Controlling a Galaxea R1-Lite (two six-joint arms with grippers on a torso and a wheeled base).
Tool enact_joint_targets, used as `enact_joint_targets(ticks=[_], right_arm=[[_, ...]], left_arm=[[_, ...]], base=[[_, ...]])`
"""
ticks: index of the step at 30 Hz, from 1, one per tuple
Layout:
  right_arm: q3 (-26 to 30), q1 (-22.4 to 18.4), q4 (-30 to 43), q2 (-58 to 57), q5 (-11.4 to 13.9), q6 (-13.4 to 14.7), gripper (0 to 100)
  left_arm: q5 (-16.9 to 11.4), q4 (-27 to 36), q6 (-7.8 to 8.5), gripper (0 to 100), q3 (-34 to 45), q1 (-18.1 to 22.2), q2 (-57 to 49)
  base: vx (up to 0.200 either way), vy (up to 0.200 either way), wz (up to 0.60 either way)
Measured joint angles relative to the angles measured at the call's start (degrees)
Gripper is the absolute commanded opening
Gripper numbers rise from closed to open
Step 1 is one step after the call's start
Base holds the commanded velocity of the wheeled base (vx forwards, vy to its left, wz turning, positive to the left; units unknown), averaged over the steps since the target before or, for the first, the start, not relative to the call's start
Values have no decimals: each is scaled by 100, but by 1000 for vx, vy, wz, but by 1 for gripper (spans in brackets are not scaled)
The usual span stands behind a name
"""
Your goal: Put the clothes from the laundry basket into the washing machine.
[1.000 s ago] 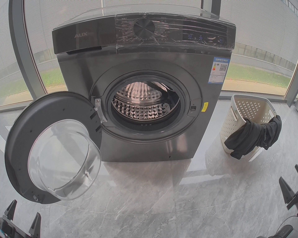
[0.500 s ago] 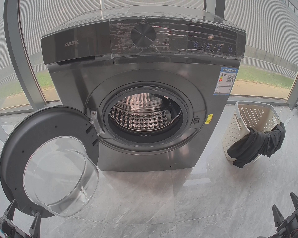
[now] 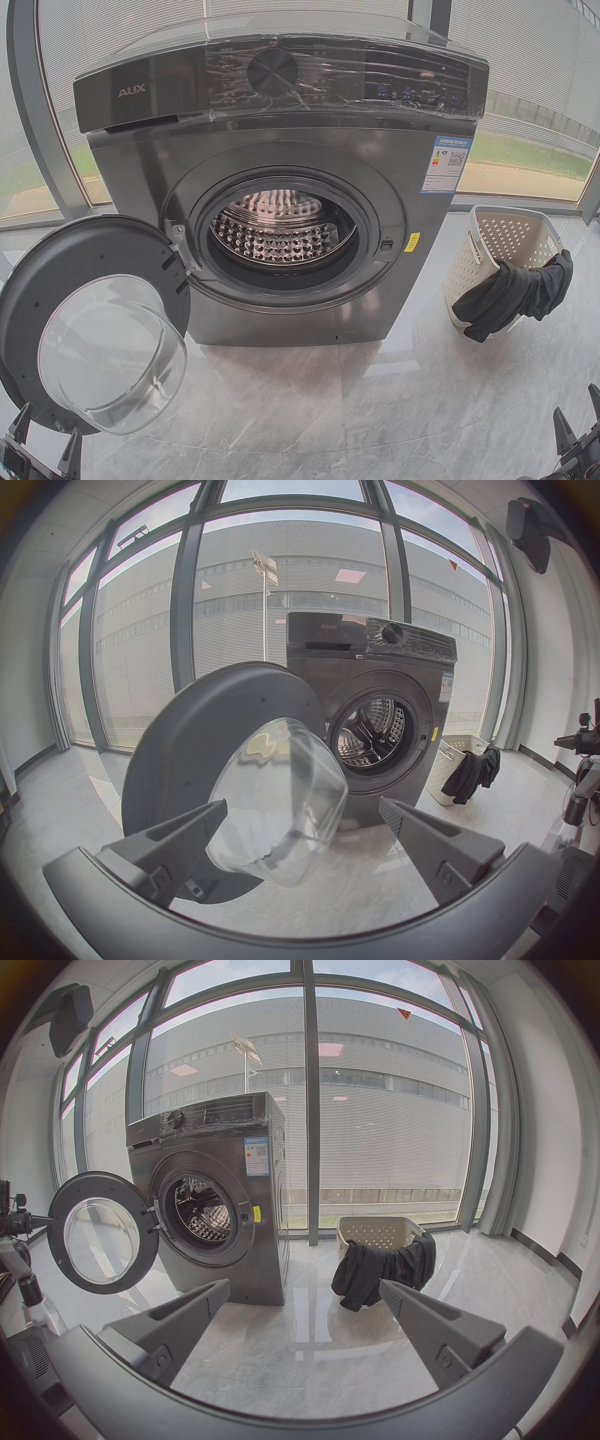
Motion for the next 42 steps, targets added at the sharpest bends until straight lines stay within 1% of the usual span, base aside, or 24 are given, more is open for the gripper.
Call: enact_joint_targets(ticks=[11, 15, 40, 42], right_arm=[[2, -2, -4, -4, -7, 0, 100], [0, 0, -2, -1, -2, 1, 100], [0, -2, 0, 7, 15, 1, 100], [0, 0, 0, 7, 17, 0, 100]], left_arm=[[2, 0, 2, 100, 0, 2, 0], [11, 0, 32, 100, 0, -2, 0], [9, 0, 16, 100, 0, 0, 0], [9, 0, 26, 100, 0, 2, 0]], base=[[0, -200, 0], [0, -200, 0], [0, -200, 0], [0, 0, 0]])
